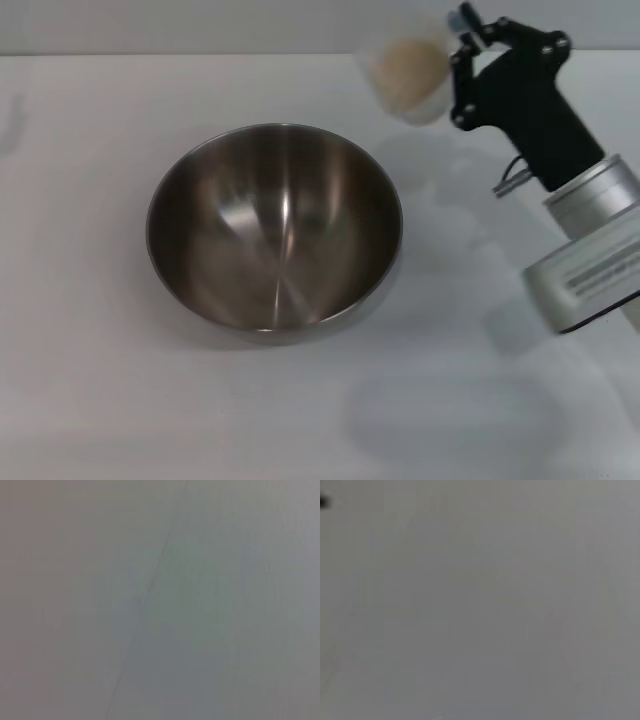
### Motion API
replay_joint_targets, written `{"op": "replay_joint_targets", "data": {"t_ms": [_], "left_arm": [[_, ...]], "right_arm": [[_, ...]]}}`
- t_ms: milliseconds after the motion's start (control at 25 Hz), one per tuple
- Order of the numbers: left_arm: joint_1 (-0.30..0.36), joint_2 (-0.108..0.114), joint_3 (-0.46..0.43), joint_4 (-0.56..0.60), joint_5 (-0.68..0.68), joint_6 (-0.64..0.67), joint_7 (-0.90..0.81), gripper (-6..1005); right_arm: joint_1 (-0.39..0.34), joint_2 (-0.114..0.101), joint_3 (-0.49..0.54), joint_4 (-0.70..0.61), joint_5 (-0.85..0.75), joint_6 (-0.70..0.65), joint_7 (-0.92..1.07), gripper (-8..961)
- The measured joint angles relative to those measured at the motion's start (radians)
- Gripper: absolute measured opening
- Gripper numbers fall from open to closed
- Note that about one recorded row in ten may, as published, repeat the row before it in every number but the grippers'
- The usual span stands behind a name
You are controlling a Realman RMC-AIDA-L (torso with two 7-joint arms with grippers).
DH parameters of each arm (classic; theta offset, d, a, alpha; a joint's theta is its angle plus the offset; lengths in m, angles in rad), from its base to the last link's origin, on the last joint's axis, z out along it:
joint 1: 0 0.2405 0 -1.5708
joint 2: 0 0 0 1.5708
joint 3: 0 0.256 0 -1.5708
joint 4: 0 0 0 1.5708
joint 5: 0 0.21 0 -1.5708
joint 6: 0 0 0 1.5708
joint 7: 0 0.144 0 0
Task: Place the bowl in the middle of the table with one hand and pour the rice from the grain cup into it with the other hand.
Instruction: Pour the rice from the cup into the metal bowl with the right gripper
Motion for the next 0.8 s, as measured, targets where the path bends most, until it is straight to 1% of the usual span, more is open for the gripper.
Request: {"op": "replay_joint_targets", "data": {"t_ms": [40, 80, 160, 200, 240, 280, 400, 440, 480, 640, 800], "left_arm": [[0.0, 0.0, 0.0, -0.003, 0.0, 0.0, 0.0, 812], [0.0, 0.0, 0.0, -0.006, 0.0, 0.0, 0.0, 812], [0.0, 0.0, 0.0, -0.008, 0.0, 0.0, 0.0, 812], [0.002, 0.0, 0.0, -0.016, 0.0, 0.0, 0.0, 812], [0.003, 0.0, 0.0, -0.018, 0.0, 0.0, 0.0, 812], [0.004, 0.0, 0.0, -0.021, 0.0, 0.0, -0.001, 812], [0.007, 0.001, 0.0, -0.029, 0.0, 0.0, -0.001, 812], [0.009, 0.002, 0.0, -0.031, 0.0, 0.0, -0.001, 812], [0.01, 0.002, 0.0, -0.033, 0.0, 0.0, -0.001, 812], [0.01, 0.0, 0.0, -0.033, 0.0, 0.0, 0.0, 812], [0.01, -0.003, 0.0, -0.036, 0.0, 0.0, 0.0, 812]], "right_arm": [[0.004, 0.0, 0.002, 0.005, -0.024, 0.0, -0.115, 31], [0.004, 0.0, 0.002, 0.005, -0.024, 0.0, -0.115, 31], [0.011, 0.001, 0.002, 0.005, -0.039, 0.004, -0.217, 31], [0.014, 0.002, 0.001, 0.006, -0.046, 0.009, -0.27, 31], [0.024, 0.002, -0.002, 0.007, -0.066, 0.028, -0.377, 30], [0.024, 0.002, -0.002, 0.007, -0.066, 0.028, -0.377, 30], [0.038, 0.003, -0.002, 0.005, -0.092, 0.042, -0.499, 30], [0.047, 0.002, -0.003, -0.002, -0.108, 0.037, -0.567, 30], [0.047, 0.002, -0.003, -0.002, -0.108, 0.037, -0.567, 30], [0.069, 0.002, -0.004, -0.014, -0.149, 0.031, -0.722, 30], [0.089, 0.001, -0.004, -0.046, -0.217, 0.039, -0.804, 31]]}}
